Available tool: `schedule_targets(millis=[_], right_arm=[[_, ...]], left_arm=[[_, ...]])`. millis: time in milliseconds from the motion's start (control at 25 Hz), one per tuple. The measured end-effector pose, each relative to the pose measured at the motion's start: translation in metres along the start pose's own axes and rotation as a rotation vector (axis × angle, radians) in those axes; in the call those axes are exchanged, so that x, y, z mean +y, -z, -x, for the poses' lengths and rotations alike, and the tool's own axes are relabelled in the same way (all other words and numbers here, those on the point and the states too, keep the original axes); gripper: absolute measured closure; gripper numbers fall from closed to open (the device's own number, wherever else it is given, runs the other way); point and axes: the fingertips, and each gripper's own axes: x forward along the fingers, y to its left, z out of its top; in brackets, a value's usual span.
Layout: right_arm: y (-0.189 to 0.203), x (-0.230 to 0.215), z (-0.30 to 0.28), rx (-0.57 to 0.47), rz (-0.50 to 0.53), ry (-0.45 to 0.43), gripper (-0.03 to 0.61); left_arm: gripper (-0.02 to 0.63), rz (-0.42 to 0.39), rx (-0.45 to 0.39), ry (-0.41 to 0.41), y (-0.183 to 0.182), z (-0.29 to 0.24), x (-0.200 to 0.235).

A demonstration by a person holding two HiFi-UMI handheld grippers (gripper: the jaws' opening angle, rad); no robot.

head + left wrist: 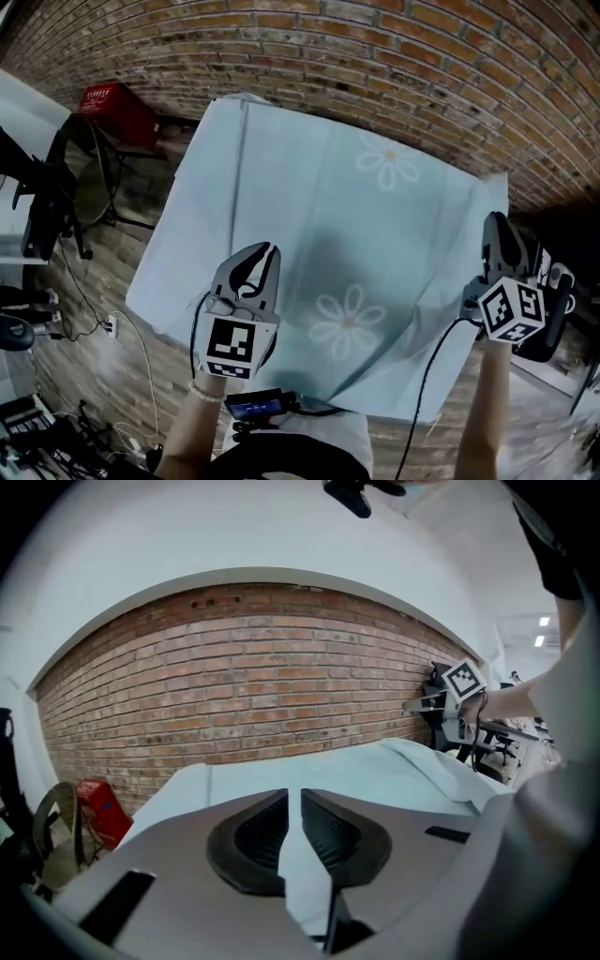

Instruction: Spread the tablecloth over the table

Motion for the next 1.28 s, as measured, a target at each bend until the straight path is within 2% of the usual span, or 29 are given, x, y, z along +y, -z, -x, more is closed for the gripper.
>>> schedule_targets(millis=[80, 160, 240, 440, 600, 720, 760, 800, 840, 880, 920, 1080, 1280], right_arm=[[0.003, 0.039, 0.001, 0.010, 0.007, -0.047, 0.518], [0.009, 0.076, 0.001, 0.031, 0.026, -0.094, 0.520], [0.018, 0.111, 0.003, 0.059, 0.053, -0.139, 0.520], [0.045, 0.175, 0.011, 0.139, 0.056, -0.210, 0.520], [0.065, 0.206, 0.019, 0.185, 0.066, -0.230, 0.520], [0.070, 0.218, 0.022, 0.204, 0.056, -0.224, 0.520], [0.071, 0.220, 0.022, 0.209, 0.059, -0.223, 0.522], [0.072, 0.222, 0.023, 0.213, 0.064, -0.223, 0.522], [0.072, 0.223, 0.023, 0.216, 0.070, -0.224, 0.522], [0.072, 0.225, 0.022, 0.218, 0.076, -0.228, 0.523], [0.072, 0.228, 0.021, 0.219, 0.082, -0.232, 0.523], [0.077, 0.240, 0.019, 0.233, 0.088, -0.237, 0.525], [0.086, 0.265, 0.015, 0.254, 0.095, -0.259, 0.526]], left_arm=[[0.471, 0.056, 0.037, -0.053, 0.018, 0.007, 0.029], [0.431, 0.124, 0.078, -0.112, 0.039, 0.011, 0.058], [0.424, 0.179, 0.123, -0.157, 0.059, 0.012, 0.079], [0.400, 0.236, 0.224, -0.203, 0.101, -0.001, 0.102], [0.373, 0.268, 0.306, -0.223, 0.130, -0.014, 0.106], [0.371, 0.270, 0.326, -0.233, 0.137, -0.014, 0.110], [0.382, 0.264, 0.326, -0.238, 0.138, -0.014, 0.111], [0.421, 0.256, 0.327, -0.251, 0.138, -0.012, 0.112], [0.520, 0.250, 0.326, -0.268, 0.138, -0.010, 0.116], [0.570, 0.246, 0.322, -0.279, 0.137, -0.007, 0.120], [0.593, 0.246, 0.317, -0.278, 0.135, -0.004, 0.124], [0.597, 0.225, 0.282, -0.274, 0.125, 0.005, 0.149], [0.598, 0.177, 0.219, -0.325, 0.109, 0.014, 0.211]])
